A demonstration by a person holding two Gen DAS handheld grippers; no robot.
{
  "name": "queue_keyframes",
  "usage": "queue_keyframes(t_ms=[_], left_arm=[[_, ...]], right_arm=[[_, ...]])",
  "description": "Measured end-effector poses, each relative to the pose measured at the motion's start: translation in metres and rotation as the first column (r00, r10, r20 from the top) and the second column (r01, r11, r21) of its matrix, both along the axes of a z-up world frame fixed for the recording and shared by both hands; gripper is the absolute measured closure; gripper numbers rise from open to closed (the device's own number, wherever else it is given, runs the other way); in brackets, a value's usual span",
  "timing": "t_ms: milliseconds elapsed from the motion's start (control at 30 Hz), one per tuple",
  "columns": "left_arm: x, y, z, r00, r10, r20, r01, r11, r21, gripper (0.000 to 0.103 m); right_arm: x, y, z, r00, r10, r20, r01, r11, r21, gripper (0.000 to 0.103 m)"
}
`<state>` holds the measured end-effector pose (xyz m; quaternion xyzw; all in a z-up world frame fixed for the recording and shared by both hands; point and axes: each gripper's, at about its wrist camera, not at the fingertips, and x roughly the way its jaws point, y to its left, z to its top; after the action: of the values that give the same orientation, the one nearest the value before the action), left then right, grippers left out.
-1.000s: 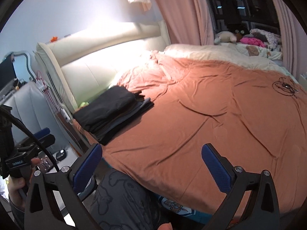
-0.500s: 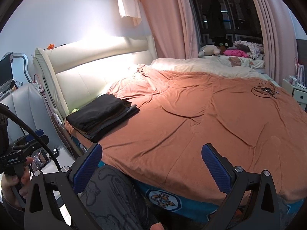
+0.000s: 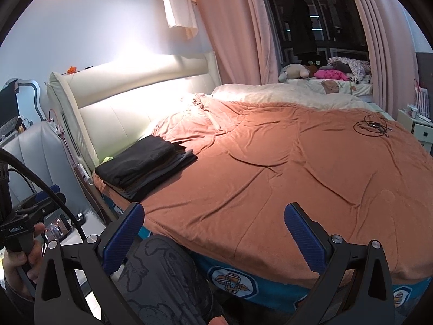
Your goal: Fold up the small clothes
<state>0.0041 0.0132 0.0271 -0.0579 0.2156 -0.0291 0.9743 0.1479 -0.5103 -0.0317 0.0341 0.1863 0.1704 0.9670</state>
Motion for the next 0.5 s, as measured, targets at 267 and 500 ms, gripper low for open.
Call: queue_keyframes(t_ms=[267, 500], left_arm=[[0.0001, -0.0002, 0.0001, 1.0, 0.002, 0.002, -0.002, 1.0, -0.004, 0.0], [0.0021, -0.0005, 0.0002, 1.0, 0.002, 0.003, -0.002, 1.0, -0.006, 0.0]], right_arm=[[0.0037, 0.0023, 0.0022, 1.0, 0.006, 0.009, -0.006, 1.0, -0.016, 0.0], [0.0069, 0.0014, 0.0011, 1.0, 0.013, 0.006, -0.013, 1.0, -0.019, 0.0]])
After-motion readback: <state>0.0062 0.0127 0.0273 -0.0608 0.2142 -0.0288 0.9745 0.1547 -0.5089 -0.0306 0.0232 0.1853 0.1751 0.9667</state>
